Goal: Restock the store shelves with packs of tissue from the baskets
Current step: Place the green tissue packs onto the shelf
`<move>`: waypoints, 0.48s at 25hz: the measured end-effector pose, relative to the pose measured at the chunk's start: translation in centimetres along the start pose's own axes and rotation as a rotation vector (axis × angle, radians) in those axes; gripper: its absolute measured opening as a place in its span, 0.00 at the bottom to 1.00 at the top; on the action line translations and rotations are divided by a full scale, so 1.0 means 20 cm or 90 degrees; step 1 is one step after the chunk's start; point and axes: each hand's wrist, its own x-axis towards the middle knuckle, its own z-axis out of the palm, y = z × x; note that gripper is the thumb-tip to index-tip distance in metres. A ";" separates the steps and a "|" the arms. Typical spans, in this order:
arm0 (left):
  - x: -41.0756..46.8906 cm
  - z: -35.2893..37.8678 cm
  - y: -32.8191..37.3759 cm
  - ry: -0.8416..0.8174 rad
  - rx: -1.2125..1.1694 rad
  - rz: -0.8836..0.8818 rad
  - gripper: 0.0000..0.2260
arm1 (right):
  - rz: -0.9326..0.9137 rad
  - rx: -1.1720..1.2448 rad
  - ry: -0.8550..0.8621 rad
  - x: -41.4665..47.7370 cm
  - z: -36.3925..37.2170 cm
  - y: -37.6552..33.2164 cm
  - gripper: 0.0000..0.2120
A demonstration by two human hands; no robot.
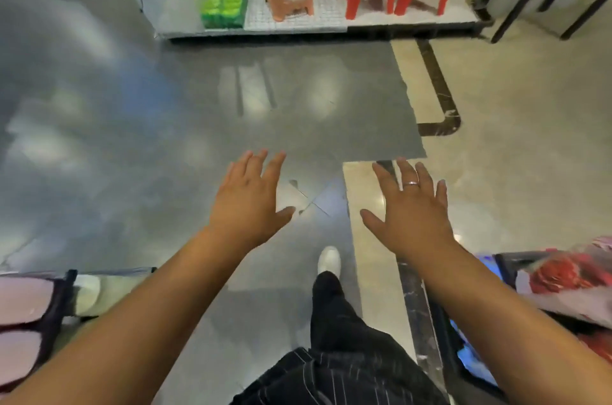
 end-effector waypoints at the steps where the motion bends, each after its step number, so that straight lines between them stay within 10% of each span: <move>1: 0.10 -0.03 -0.09 0.011 0.001 -0.028 0.39 | -0.027 -0.002 0.001 0.18 -0.02 -0.07 0.37; 12: 1.20 -0.34 -0.97 0.065 -0.010 -0.262 0.41 | -0.233 -0.015 -0.053 1.86 -0.40 -0.90 0.38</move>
